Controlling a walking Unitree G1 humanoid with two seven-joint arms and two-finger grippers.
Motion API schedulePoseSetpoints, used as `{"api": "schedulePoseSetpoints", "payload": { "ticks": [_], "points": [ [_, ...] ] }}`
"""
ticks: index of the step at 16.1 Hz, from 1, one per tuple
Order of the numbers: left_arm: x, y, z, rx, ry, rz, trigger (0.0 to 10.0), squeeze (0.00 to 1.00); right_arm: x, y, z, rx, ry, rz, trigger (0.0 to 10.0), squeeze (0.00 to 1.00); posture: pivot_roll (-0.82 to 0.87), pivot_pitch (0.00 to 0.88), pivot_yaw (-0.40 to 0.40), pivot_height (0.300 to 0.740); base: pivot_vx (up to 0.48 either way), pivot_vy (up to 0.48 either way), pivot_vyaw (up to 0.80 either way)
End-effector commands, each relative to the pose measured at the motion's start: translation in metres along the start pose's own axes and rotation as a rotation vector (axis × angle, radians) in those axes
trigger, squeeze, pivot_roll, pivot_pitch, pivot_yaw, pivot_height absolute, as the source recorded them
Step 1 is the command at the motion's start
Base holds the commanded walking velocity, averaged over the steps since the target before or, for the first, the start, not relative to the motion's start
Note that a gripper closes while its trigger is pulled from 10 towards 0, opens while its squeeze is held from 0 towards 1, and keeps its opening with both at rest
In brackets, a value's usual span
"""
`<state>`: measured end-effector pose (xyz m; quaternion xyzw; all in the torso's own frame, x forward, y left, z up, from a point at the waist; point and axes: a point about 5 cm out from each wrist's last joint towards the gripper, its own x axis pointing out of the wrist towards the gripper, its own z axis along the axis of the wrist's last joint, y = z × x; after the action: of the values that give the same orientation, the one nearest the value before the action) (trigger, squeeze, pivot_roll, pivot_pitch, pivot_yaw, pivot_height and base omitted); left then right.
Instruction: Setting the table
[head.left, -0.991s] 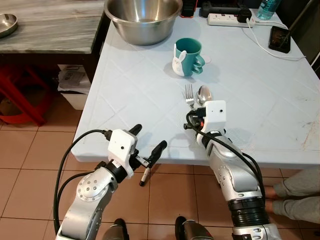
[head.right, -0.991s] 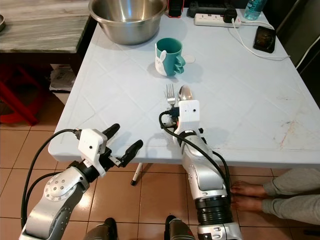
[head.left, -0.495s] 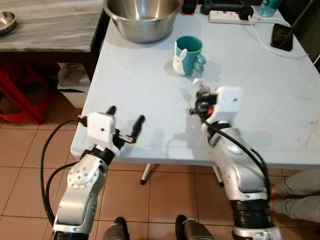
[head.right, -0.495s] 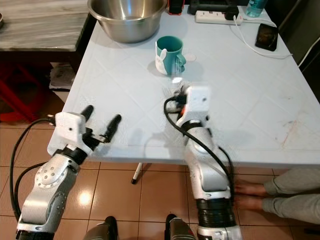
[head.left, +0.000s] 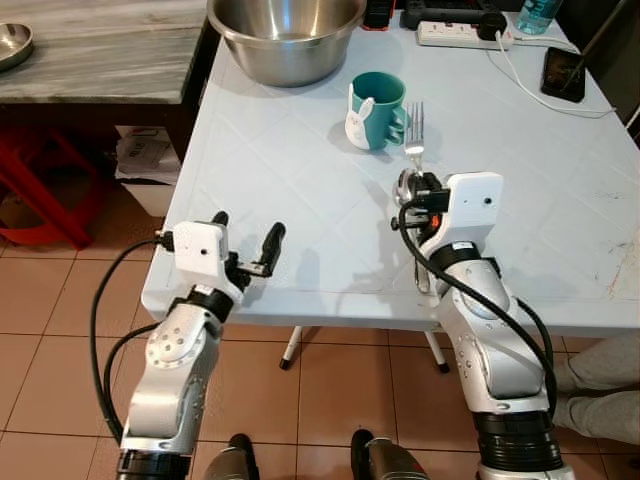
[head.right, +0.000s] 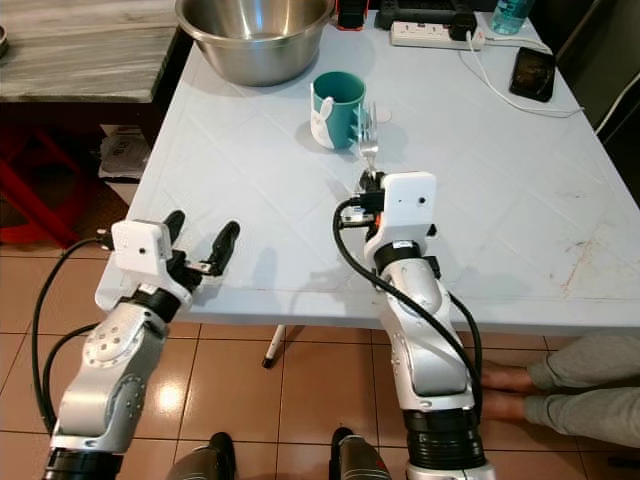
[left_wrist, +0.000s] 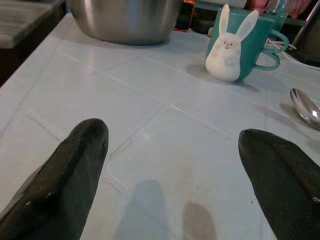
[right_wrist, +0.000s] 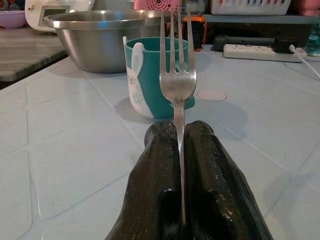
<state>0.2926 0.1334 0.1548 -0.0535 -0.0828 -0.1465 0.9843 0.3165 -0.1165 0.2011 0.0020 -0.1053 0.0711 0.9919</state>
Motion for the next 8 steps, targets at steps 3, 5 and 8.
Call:
{"api": "schedulePoseSetpoints", "payload": {
  "ticks": [3, 5, 8],
  "points": [
    [-0.0016, -0.0005, -0.0012, -0.005, -0.004, 0.002, 10.0, 0.00, -0.0001, 0.0019, 0.0029, -0.010, -0.023, 0.009, 10.0, 0.00, -0.13, 0.241, -0.014, 0.740, 0.000, 0.000, 0.00],
    [-0.0016, 0.0000, -0.0023, -0.006, 0.000, 0.001, 10.0, 0.00, 0.0004, 0.0015, 0.0021, -0.012, -0.022, 0.006, 10.0, 0.00, -0.12, 0.240, -0.017, 0.740, 0.000, 0.264, 0.00],
    [-0.0012, 0.0012, -0.0024, -0.005, 0.003, 0.003, 10.0, 0.00, 0.0010, 0.0009, 0.0016, -0.002, -0.017, -0.001, 10.0, 0.00, -0.12, 0.245, -0.015, 0.740, 0.000, 0.265, 0.00]
  ]
}}
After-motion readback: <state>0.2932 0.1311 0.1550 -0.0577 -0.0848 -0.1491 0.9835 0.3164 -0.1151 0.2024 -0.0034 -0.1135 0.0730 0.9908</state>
